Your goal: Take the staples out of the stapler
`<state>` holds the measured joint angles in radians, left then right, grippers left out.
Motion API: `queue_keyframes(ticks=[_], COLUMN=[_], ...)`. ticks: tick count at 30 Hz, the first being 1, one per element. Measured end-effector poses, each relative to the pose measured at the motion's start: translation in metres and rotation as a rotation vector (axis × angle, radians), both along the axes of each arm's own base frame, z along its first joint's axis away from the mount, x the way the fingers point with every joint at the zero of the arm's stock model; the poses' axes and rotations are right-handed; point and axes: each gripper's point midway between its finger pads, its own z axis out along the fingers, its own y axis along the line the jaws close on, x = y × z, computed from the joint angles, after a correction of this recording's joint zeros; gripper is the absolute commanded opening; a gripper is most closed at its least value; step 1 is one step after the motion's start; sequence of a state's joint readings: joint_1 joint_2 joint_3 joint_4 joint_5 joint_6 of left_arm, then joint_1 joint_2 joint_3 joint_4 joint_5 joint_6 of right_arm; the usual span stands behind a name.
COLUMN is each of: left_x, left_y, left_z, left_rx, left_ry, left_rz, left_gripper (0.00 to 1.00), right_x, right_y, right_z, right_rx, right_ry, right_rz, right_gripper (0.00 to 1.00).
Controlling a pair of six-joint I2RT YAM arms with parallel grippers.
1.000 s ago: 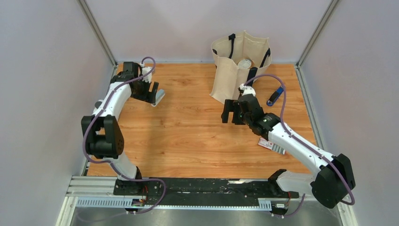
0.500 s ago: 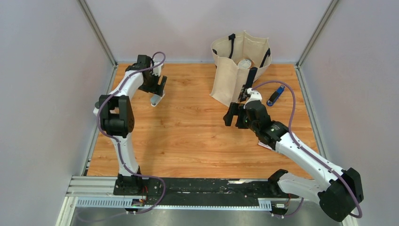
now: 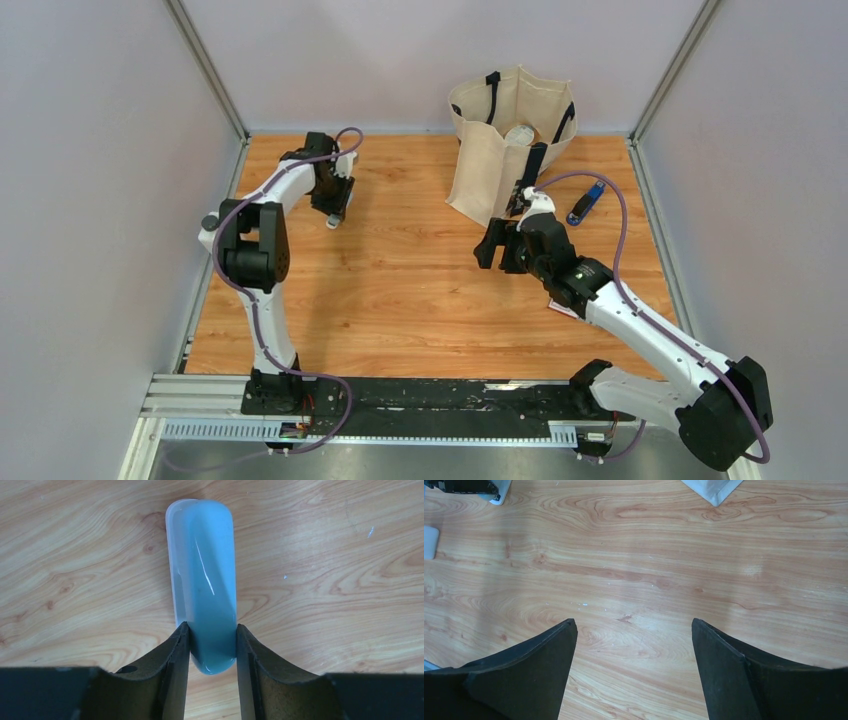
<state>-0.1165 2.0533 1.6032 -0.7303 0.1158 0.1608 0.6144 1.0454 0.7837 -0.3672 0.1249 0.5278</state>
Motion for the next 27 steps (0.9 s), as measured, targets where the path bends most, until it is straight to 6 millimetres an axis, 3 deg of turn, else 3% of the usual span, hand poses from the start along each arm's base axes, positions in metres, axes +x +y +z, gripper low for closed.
queue_keyframes(ticks=[6,9,16,22,27], left_x=[-0.002,-0.015,-0.107,-0.155,-0.194], left_y=[-0.001,-0.004,-0.041,-0.077,-0.085], left_z=[0.001,0.002,0.007,0.029,0.012], left_rx=[-0.008,-0.024,-0.145,-0.307,-0.402], left_ry=[-0.025,-0.031,0.114,0.167,0.246], left_rz=[0.003,0.007,-0.042,-0.08,-0.018], left_gripper=[0.35,0.35,0.35,0.42,0.42], right_x=[0.0,0.0,0.001,-0.003,-0.007], right_y=[0.002,0.003,0.01,0.018,0.025], right_z=[0.0,-0.001,-0.009,-0.023,-0.044], right_rx=[0.005,0.006,-0.003,-0.023,-0.061], right_ry=[0.001,0.004,0.021,0.05,0.099], right_rz=[0.008,0.012,0.027,0.054,0.076], right_gripper=[0.85,0.85,0.85,0.85,0.85])
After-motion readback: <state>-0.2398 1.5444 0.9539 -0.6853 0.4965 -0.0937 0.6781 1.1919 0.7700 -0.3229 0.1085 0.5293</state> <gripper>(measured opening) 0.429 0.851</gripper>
